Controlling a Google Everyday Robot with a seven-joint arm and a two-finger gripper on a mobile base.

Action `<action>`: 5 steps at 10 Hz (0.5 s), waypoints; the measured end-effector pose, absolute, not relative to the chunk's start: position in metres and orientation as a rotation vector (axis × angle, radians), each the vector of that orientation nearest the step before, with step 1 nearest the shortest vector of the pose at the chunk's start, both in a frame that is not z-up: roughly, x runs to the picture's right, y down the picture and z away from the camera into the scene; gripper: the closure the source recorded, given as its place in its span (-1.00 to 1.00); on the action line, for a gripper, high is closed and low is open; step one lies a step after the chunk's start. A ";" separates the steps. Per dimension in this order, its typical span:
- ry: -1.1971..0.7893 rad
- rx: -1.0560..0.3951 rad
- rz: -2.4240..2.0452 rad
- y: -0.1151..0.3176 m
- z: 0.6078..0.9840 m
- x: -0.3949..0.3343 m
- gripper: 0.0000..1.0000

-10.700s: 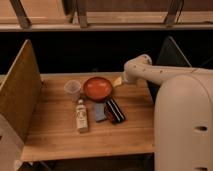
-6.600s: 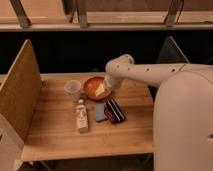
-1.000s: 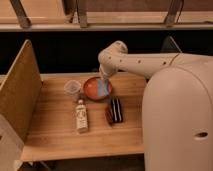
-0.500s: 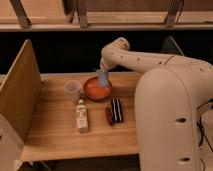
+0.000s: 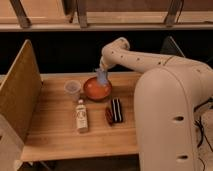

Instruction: Place the white sponge in the ceramic bowl

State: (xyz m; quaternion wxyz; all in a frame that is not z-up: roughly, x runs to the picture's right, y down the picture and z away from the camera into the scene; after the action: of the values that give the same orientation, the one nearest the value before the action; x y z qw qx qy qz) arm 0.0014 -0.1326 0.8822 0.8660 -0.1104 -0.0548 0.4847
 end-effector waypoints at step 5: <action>-0.114 -0.231 1.016 -0.132 0.882 0.002 -0.60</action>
State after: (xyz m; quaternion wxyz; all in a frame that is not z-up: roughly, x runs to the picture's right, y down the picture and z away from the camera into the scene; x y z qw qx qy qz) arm 0.0020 -0.1325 0.8823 0.8658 -0.1104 -0.0546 0.4849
